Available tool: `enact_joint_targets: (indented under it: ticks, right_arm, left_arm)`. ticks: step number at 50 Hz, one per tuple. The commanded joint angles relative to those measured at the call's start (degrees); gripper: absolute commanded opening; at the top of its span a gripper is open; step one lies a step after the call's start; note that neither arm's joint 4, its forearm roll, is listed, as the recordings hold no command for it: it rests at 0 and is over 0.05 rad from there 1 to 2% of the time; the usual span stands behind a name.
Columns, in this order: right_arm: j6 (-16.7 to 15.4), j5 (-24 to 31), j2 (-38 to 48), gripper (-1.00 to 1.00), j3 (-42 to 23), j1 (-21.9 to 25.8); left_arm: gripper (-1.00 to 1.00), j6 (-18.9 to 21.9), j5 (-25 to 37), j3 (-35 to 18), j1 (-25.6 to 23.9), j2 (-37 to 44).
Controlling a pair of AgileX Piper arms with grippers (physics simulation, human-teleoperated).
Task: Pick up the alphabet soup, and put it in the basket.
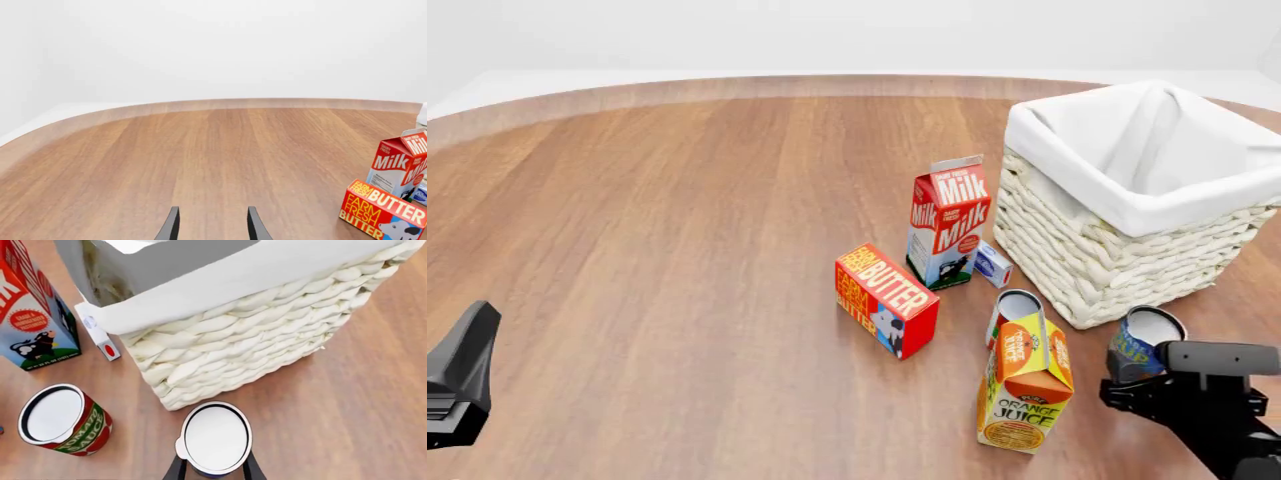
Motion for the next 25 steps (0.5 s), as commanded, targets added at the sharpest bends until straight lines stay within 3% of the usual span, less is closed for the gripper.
enact_joint_targets:
  ticks: [1,25]
  right_arm:
    - [0.6,0.0,0.5,-1.00,0.0,0.5]
    - [-0.9,2.1,-4.8,-1.00,0.0,0.0]
  left_arm:
    - [1.00,0.0,0.0,0.0,0.0,0.0]
    - [1.00,0.0,0.0,0.0,0.0,0.0]
